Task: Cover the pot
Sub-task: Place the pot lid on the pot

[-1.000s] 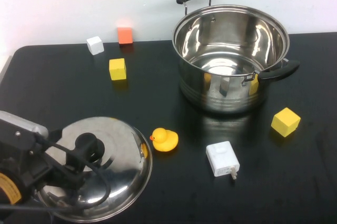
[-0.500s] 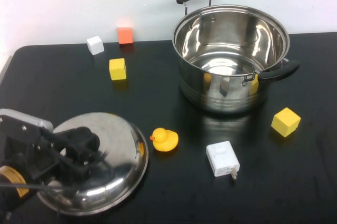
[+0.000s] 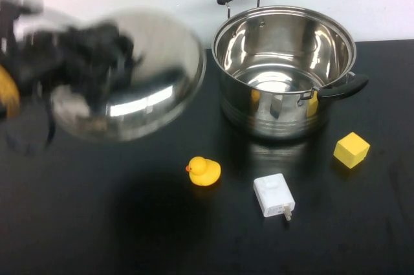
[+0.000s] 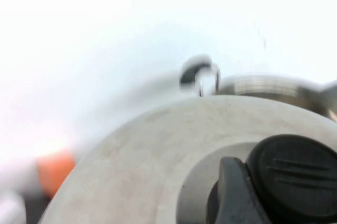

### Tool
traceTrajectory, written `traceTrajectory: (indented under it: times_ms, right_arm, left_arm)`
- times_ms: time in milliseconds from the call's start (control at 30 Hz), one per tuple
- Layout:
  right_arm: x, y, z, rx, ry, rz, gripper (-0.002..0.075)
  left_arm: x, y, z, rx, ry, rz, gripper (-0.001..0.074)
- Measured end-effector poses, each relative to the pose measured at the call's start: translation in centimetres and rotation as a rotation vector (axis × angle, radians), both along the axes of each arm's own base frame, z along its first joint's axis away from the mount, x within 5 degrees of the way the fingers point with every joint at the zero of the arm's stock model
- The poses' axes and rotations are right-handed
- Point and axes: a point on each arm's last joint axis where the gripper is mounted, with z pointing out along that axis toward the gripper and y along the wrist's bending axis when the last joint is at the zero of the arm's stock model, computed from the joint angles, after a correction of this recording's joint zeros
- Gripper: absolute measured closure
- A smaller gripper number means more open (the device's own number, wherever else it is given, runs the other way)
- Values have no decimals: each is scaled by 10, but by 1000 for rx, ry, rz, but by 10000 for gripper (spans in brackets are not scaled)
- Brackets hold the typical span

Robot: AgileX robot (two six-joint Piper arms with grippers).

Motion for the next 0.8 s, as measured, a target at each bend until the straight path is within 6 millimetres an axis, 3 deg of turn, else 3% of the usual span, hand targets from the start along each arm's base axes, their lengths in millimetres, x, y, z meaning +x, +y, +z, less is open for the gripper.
traceTrajectory:
  times_ms: [133, 200, 433, 567, 800]
  right_arm:
    - [0, 0, 0, 0, 0, 0, 728]
    - [0, 0, 0, 0, 0, 0, 728]
    - [0, 0, 0, 0, 0, 0, 728]
    - [0, 0, 0, 0, 0, 0, 728]
    - [0, 0, 0, 0, 0, 0, 728]
  left_arm:
    - [26, -23, 43, -11, -47, -26, 400]
    - [39, -44, 54, -10, -60, -82, 400]
    - [78, -122, 53, 67, -52, -214, 400]
    - [92, -159, 40, 143, -63, -236, 400]
    - [118, -185, 27, 106, -37, -252, 400]
